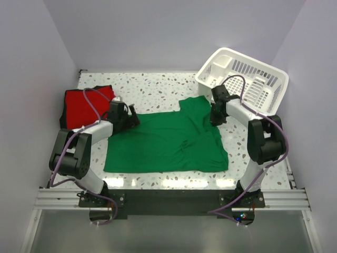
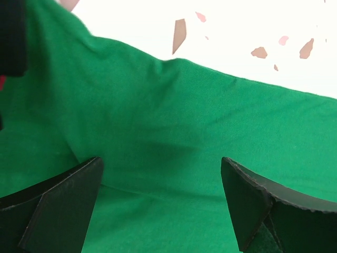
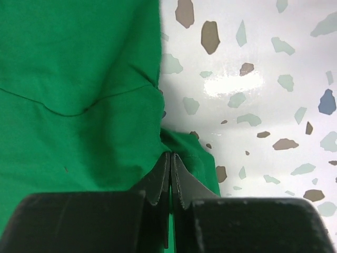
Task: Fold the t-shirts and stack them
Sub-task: Fold the tshirt
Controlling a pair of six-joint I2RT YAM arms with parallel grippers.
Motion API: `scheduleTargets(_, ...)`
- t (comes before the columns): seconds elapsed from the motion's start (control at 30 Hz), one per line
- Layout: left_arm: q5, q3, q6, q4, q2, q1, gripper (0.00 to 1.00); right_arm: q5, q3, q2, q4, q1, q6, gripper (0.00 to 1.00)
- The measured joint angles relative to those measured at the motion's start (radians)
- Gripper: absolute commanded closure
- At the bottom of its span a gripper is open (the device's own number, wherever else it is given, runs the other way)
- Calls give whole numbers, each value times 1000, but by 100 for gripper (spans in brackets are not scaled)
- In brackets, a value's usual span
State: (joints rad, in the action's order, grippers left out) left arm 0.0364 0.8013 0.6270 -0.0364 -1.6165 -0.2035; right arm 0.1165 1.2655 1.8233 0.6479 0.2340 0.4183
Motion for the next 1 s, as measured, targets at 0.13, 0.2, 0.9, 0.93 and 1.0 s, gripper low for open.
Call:
scheduleTargets(0.13,30,-30,0,-7,30,0,1,32,-18,-19,13,2,0,100)
scheduleTargets(0.2,43,-47,0,-11,47,0,1,50,-36,-34,29,0,11,100)
scheduleTargets(0.9,-19,2,-72,-93,55,0,1,74,-95,-180,180,2,63,45)
scheduleTargets(0.93,-27,13,-71,-100,57,0,1,68,-95,-198,179,11,64,45)
scheduleTargets(1.0,-38,29,-71,-109,66,0,1,47,-95,-219,176,32,72,45)
